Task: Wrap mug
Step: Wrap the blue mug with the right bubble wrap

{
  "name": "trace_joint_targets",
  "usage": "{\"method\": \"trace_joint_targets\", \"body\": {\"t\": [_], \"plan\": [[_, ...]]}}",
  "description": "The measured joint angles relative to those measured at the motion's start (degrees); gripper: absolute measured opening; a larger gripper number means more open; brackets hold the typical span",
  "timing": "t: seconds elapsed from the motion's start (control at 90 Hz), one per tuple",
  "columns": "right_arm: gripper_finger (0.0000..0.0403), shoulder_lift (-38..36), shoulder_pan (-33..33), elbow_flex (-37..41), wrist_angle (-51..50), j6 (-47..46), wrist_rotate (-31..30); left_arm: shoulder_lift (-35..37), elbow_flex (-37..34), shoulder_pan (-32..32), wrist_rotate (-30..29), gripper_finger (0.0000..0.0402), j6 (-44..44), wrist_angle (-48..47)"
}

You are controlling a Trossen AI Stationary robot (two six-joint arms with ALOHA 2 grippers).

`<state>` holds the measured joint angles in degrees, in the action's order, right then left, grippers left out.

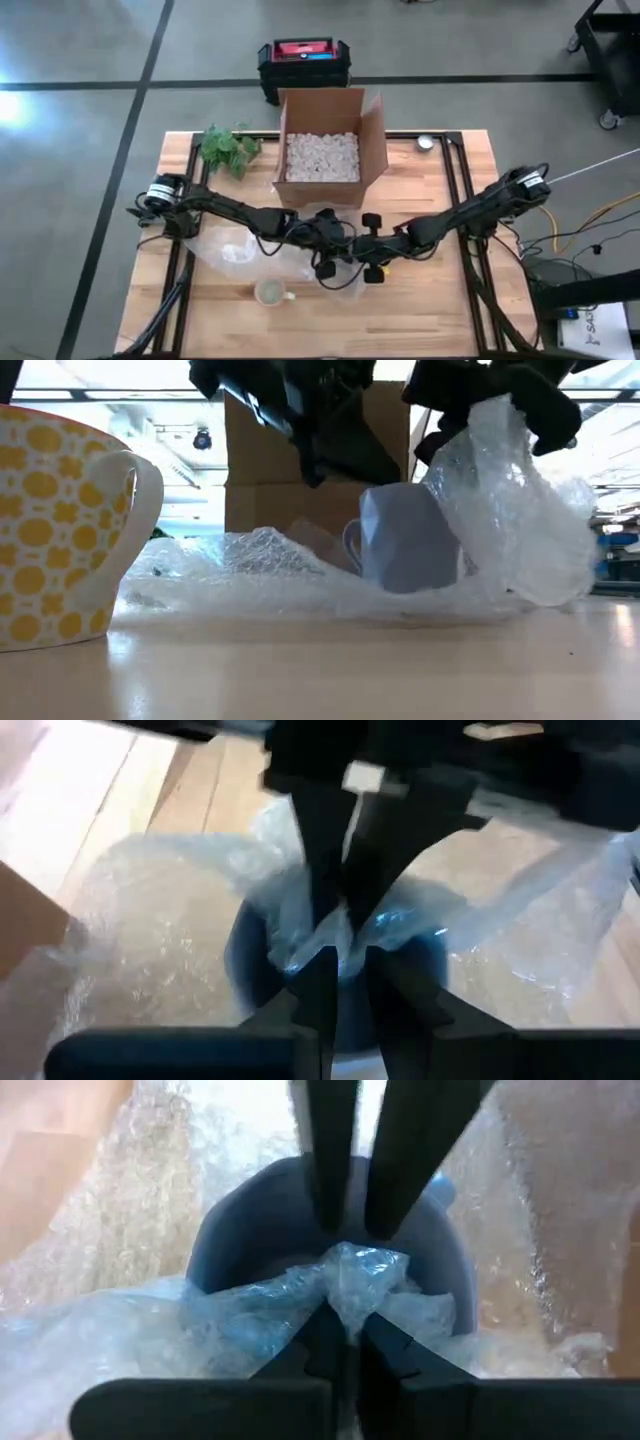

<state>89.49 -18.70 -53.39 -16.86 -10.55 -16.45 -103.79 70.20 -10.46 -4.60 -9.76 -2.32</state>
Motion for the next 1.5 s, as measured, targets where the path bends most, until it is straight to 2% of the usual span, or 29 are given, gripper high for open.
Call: {"method": "trace_joint_targets", "body": {"t": [0.667, 0.767, 0.967, 1.122, 1.5], "plan": [[0.0, -0.02, 0.0, -0.09, 0.5, 0.02, -0.43, 2.73, 0.17, -0.81, -0.07, 0.0043, 3.3, 0.49], [0.0, -0.02, 0.0, -0.09, 0.52, 0.02, -0.46, 2.73, -1.8, -1.03, 1.11, 0.0042, 3.45, 5.25], [0.0, -0.06, 0.0, -0.11, 0.52, 0.02, -0.46, 2.8, -11.37, -1.25, 1.33, 0.0036, 2.63, 24.03], [0.0, -0.09, 0.0, -0.11, 0.55, 0.02, -0.47, 1.77, -16.18, -1.25, 4.78, 0.0021, 1.24, 36.69], [0.0, -0.1, 0.0, -0.13, 1.13, 0.04, -0.5, -1.02, -15.45, -1.18, 5.18, 0.0001, 0.66, 37.89]]}}
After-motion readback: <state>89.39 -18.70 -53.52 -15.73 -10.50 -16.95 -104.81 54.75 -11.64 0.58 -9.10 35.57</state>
